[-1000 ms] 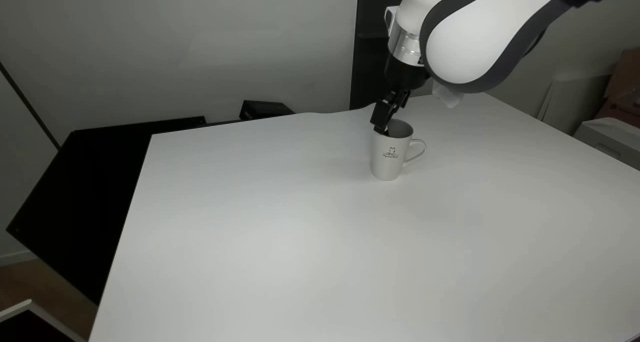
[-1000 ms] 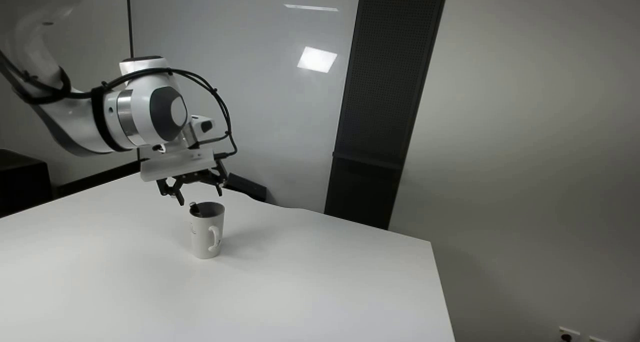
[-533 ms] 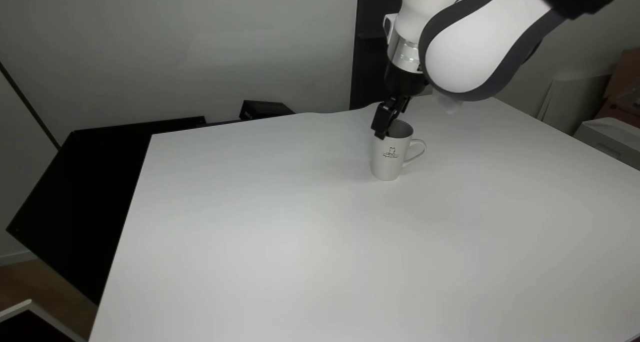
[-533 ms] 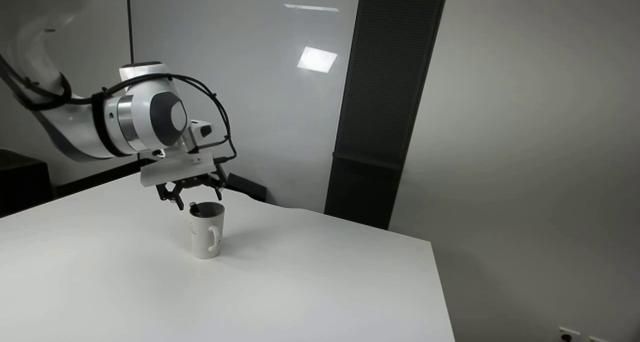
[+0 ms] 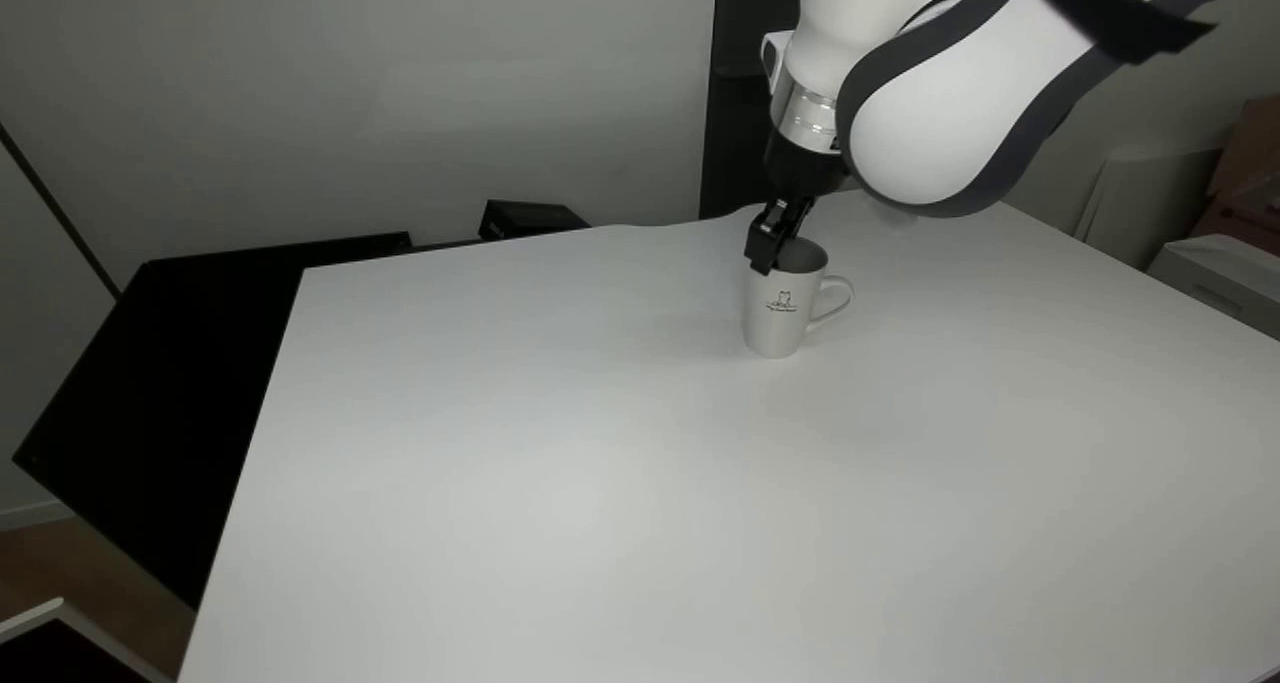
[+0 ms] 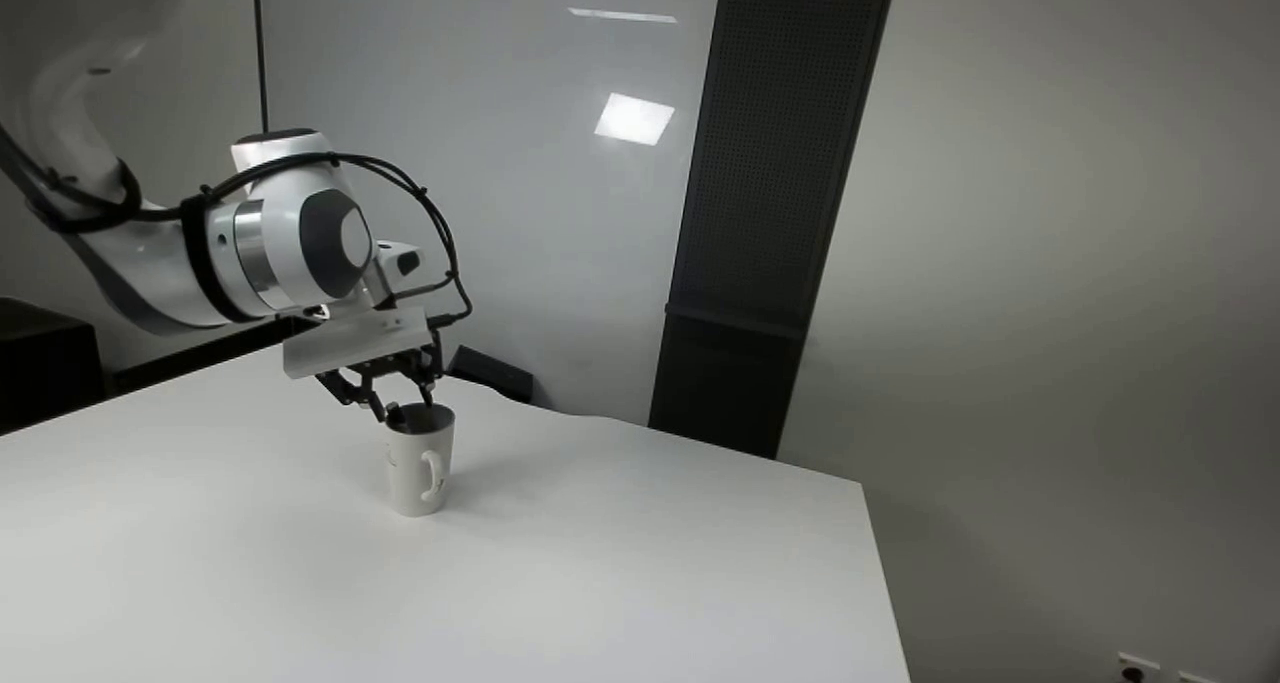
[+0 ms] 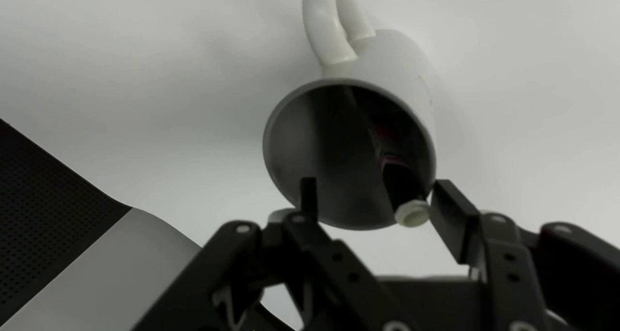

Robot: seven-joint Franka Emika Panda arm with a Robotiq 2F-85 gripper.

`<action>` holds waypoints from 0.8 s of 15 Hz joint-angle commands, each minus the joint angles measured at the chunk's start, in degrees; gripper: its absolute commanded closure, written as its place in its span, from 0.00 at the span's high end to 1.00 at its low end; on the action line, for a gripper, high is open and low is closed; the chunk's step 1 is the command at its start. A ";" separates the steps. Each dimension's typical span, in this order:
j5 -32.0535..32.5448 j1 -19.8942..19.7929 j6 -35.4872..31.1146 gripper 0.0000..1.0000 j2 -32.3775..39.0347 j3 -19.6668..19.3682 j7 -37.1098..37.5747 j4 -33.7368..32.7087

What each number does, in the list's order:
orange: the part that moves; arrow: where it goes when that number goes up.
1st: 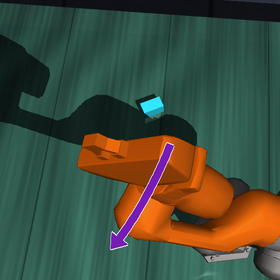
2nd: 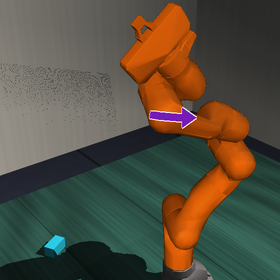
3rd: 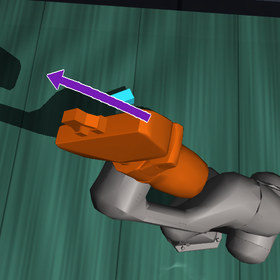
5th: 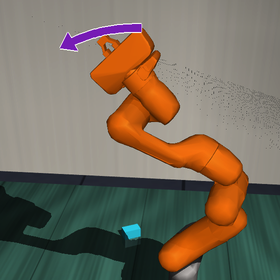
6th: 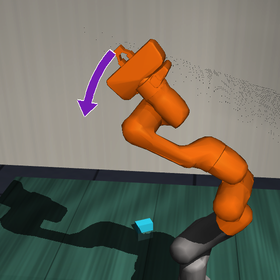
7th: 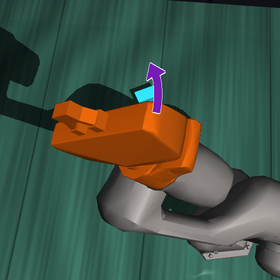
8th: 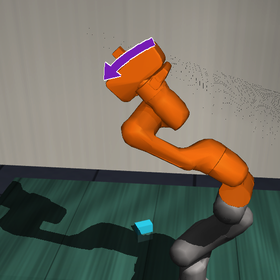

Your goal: Put the marker on the table

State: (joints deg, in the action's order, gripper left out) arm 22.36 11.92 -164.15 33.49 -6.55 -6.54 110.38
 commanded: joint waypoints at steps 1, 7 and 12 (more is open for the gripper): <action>1.64 1.62 -0.86 0.37 0.87 -1.94 2.41 -1.32; 1.16 1.70 -0.79 0.07 0.88 -2.28 2.61 -1.43; 1.28 2.07 -0.09 0.07 0.36 -3.03 3.07 -2.94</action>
State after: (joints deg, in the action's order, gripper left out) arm 22.51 12.94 -164.86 33.63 -8.16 -6.02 109.75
